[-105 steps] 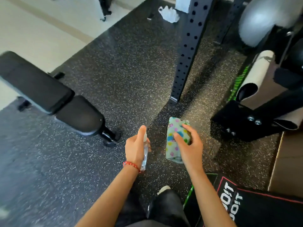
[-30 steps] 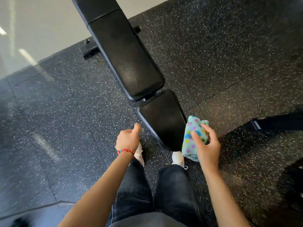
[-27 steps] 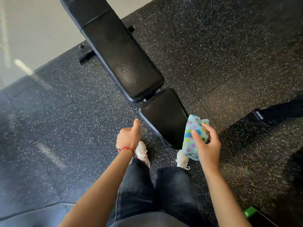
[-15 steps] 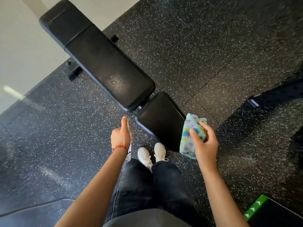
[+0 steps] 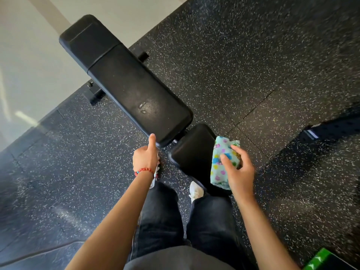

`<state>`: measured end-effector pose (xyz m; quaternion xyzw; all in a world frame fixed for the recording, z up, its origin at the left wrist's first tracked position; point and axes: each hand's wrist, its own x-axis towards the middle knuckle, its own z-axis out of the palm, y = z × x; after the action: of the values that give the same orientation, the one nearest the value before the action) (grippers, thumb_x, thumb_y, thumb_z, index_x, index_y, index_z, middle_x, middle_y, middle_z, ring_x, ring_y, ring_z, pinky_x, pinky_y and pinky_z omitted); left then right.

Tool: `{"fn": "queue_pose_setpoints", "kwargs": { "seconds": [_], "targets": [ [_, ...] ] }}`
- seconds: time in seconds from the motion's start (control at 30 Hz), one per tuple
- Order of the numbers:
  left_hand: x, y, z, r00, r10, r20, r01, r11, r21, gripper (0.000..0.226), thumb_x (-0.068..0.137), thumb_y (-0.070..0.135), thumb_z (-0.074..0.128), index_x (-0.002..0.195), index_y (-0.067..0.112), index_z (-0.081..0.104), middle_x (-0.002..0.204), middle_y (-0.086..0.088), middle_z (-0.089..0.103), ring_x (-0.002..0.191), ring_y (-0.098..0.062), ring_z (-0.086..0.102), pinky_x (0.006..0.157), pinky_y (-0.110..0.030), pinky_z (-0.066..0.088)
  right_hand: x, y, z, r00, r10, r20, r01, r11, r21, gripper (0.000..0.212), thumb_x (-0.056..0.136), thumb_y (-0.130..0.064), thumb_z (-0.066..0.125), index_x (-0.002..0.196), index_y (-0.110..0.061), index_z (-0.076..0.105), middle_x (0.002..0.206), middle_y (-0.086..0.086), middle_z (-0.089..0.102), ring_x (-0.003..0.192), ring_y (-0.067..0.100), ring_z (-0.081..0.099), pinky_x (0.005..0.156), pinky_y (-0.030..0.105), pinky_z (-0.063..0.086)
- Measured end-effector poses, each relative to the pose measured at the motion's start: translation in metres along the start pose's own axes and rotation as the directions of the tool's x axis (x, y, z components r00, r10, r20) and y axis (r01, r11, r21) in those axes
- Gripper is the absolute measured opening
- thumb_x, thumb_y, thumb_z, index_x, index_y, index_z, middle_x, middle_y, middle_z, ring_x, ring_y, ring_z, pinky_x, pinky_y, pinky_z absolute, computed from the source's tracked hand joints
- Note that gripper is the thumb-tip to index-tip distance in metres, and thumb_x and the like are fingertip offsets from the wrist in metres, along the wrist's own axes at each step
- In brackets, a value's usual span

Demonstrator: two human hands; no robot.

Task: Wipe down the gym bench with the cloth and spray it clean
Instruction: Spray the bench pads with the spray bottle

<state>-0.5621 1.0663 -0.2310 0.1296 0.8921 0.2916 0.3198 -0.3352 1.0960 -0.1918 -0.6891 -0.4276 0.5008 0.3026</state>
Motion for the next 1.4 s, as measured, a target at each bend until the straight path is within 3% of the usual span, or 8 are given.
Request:
{"fn": "queue_pose_setpoints", "kwargs": {
  "seconds": [0.2, 0.37, 0.53, 0.7, 0.8, 0.97, 1.13, 1.4],
  "targets": [
    [0.073, 0.011, -0.018, 0.999, -0.005, 0.034, 0.002, 0.995, 0.095, 0.065, 0.082, 0.06, 0.043, 0.058, 0.001, 0.058, 0.059, -0.012, 0.057, 0.055, -0.023, 0.051, 0.055, -0.029, 0.039, 0.011, -0.012, 0.062, 0.996, 0.027, -0.084, -0.028, 1.0, -0.011, 0.03, 0.081, -0.023, 0.069, 0.109, -0.029, 0.06, 0.11, -0.013, 0.057, 0.107, 0.012, 0.056, 0.09, 0.041, 0.051],
    [0.137, 0.023, -0.042, 0.994, 0.01, 0.109, -0.026, 0.989, 0.147, 0.061, 0.075, 0.059, 0.043, 0.04, 0.011, 0.052, 0.052, -0.006, 0.062, 0.054, -0.023, 0.055, 0.055, -0.027, 0.04, 0.013, -0.027, 0.129, 0.981, 0.075, -0.18, -0.07, 0.997, 0.036, 0.033, 0.081, -0.021, 0.069, 0.112, -0.023, 0.06, 0.108, -0.019, 0.057, 0.108, 0.005, 0.054, 0.089, 0.024, 0.045],
    [0.186, 0.037, -0.059, 0.983, 0.036, 0.18, -0.075, 0.973, 0.216, 0.069, 0.061, 0.063, 0.032, 0.051, 0.001, 0.06, 0.059, -0.014, 0.066, 0.056, -0.024, 0.059, 0.056, -0.027, 0.042, 0.014, -0.044, 0.195, 0.969, 0.094, -0.227, -0.067, 0.99, 0.127, 0.031, 0.081, -0.016, 0.07, 0.106, -0.03, 0.06, 0.108, -0.018, 0.059, 0.095, -0.017, 0.053, 0.073, 0.001, 0.042],
    [0.21, 0.045, -0.065, 0.97, 0.053, 0.236, -0.105, 0.972, 0.212, 0.053, 0.066, 0.056, 0.039, 0.04, 0.011, 0.05, 0.042, 0.003, 0.055, 0.045, -0.019, 0.047, 0.051, -0.027, 0.037, 0.014, -0.055, 0.237, 0.965, 0.119, -0.235, -0.076, 0.98, 0.185, 0.031, 0.08, -0.017, 0.07, 0.106, -0.031, 0.06, 0.107, -0.021, 0.059, 0.097, -0.014, 0.055, 0.073, 0.005, 0.046],
    [0.219, 0.048, -0.065, 0.969, 0.044, 0.244, -0.099, 0.971, 0.216, 0.06, 0.066, 0.057, 0.038, 0.05, 0.004, 0.06, 0.051, -0.004, 0.062, 0.053, -0.024, 0.055, 0.058, -0.031, 0.042, 0.015, -0.061, 0.249, 0.964, 0.102, -0.246, -0.054, 0.98, 0.192, 0.031, 0.08, -0.015, 0.07, 0.106, -0.029, 0.061, 0.105, -0.022, 0.059, 0.095, -0.015, 0.055, 0.07, 0.003, 0.044],
    [0.233, 0.055, -0.069, 0.98, 0.052, 0.19, -0.095, 0.969, 0.226, 0.068, 0.081, 0.062, 0.04, 0.049, 0.005, 0.055, 0.052, -0.006, 0.057, 0.053, -0.023, 0.053, 0.05, -0.03, 0.035, 0.017, -0.067, 0.253, 0.965, 0.105, -0.241, -0.057, 0.978, 0.198, 0.031, 0.081, -0.016, 0.07, 0.108, -0.029, 0.06, 0.104, -0.021, 0.059, 0.094, -0.011, 0.057, 0.07, 0.006, 0.047],
    [0.25, 0.064, -0.078, 0.989, 0.038, 0.143, -0.068, 0.974, 0.218, 0.066, 0.069, 0.058, 0.034, 0.055, -0.001, 0.06, 0.064, -0.016, 0.064, 0.06, -0.031, 0.058, 0.065, -0.038, 0.049, 0.029, -0.07, 0.254, 0.969, 0.106, -0.223, -0.065, 0.981, 0.184, 0.032, 0.081, -0.019, 0.07, 0.109, -0.03, 0.059, 0.109, -0.015, 0.06, 0.101, -0.002, 0.058, 0.074, 0.012, 0.051],
    [0.282, 0.068, -0.101, 0.999, 0.048, 0.017, -0.05, 0.993, 0.106, 0.072, 0.069, 0.066, 0.03, 0.05, 0.002, 0.056, 0.05, -0.005, 0.058, 0.046, -0.021, 0.049, 0.048, -0.027, 0.037, 0.053, -0.09, 0.269, 0.991, 0.071, -0.113, -0.053, 0.987, 0.149, 0.031, 0.081, -0.019, 0.07, 0.104, -0.037, 0.059, 0.107, -0.022, 0.057, 0.102, -0.002, 0.057, 0.078, 0.016, 0.052]
  ]
}}
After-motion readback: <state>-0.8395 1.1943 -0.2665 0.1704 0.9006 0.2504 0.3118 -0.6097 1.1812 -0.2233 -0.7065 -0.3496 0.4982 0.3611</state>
